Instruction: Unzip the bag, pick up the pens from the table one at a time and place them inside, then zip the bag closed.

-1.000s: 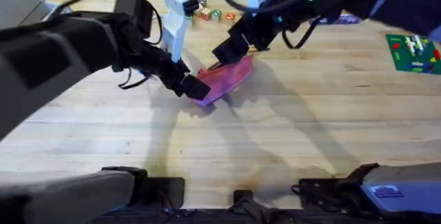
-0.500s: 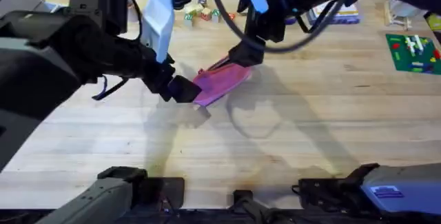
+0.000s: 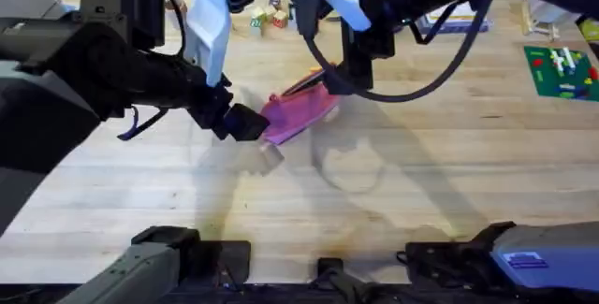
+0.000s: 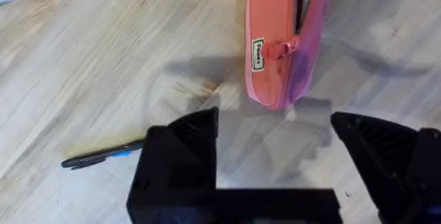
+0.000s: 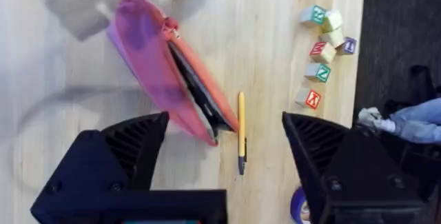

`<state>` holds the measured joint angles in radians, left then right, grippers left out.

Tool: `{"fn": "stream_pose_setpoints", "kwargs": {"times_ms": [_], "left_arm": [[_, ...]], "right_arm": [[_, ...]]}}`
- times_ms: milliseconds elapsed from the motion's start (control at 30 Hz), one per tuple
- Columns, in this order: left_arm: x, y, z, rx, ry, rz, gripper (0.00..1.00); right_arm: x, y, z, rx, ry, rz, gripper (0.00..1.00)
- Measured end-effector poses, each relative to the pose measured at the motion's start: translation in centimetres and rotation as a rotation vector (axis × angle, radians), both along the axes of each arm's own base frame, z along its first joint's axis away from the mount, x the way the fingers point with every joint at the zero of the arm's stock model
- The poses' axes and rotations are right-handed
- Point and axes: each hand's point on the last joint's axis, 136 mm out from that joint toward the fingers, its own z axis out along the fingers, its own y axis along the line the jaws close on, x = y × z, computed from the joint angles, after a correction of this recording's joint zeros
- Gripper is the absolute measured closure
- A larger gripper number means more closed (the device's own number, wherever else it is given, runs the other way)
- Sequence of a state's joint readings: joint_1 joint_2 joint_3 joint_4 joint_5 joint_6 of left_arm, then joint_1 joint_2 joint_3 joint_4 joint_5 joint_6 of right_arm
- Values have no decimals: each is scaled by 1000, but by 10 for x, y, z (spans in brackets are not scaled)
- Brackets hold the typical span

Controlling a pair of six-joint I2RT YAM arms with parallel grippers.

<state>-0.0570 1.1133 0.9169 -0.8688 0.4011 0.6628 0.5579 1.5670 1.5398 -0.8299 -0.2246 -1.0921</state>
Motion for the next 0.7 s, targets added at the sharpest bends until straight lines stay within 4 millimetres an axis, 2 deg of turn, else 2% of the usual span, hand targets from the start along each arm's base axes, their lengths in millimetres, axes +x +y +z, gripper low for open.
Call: {"fn": "stream_pose_setpoints", "kwargs": {"times_ms": [33, 200, 233, 300, 467, 500, 700], "left_arm": [[0, 0, 0, 1, 0, 1, 7], [0, 0, 0, 2, -1, 1, 7], [0, 0, 0, 2, -2, 1, 7], [0, 0, 2, 1, -10, 1, 7], [-2, 0, 10, 0, -42, 1, 7], [-3, 1, 11, -1, -46, 1, 7], [-3, 1, 11, 0, -45, 1, 7]], "right_arm": [[0, 0, 0, -1, -2, 3, 107], [0, 0, 0, -4, -3, 7, 814], [0, 0, 0, -3, -2, 6, 922], [0, 0, -1, -6, -4, 10, 967], [2, -3, -5, -5, 12, 21, 969], [4, 1, -17, 13, 49, 72, 968], [12, 5, -49, 34, 137, 142, 969]]}}
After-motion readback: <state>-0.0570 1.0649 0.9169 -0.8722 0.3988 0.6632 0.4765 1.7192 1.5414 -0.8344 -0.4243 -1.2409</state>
